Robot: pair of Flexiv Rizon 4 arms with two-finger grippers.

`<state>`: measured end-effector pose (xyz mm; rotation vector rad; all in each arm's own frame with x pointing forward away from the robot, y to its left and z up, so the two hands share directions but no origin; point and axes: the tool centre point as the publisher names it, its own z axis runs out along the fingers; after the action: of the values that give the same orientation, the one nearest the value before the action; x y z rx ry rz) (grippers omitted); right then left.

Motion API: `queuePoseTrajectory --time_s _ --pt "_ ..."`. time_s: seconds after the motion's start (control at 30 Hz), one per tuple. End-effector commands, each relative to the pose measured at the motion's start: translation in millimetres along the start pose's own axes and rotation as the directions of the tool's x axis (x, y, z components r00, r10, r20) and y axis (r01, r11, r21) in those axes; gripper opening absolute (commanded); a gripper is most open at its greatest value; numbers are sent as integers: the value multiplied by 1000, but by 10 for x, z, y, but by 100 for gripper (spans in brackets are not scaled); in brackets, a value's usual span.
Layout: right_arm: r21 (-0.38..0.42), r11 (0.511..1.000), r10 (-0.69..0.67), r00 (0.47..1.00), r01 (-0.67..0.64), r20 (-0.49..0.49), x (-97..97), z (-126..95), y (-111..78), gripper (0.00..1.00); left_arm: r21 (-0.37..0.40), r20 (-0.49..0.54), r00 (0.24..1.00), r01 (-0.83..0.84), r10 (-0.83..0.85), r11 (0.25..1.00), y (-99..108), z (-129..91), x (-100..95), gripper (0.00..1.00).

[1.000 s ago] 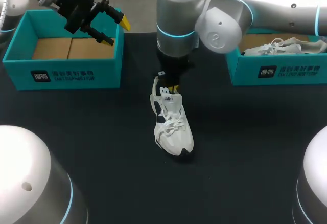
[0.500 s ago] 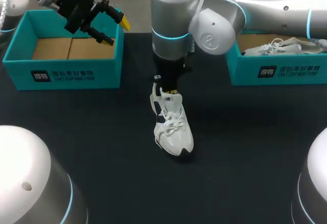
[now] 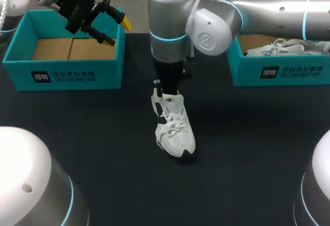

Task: Take the shoe out of the shoebox, open the shoe tongue, remove and reinsert the insole, then place the shoe into the shoebox

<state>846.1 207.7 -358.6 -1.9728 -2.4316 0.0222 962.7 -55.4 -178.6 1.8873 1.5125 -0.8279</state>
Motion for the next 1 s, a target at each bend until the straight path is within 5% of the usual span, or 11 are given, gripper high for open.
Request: queuePoseTrajectory --time_s 0.03,0.53,0.73,1.0 --pt "13 1000 7 1000 -7 -6 44 156 44 0 -1 -2 1000 -1 1 1000 -3 1 1 100" --pt "25 1000 7 1000 -8 20 10 284 146 0 -1 -2 1000 -1 1 1000 -3 1 1 100" --pt "-66 998 -2 999 6 54 10 49 209 0 -1 -2 1000 -1 1 1000 -3 1 1 100" --pt "-159 987 15 994 3 112 -91 6 367 0 -1 -2 1000 -1 1 1000 -3 1 1 100"
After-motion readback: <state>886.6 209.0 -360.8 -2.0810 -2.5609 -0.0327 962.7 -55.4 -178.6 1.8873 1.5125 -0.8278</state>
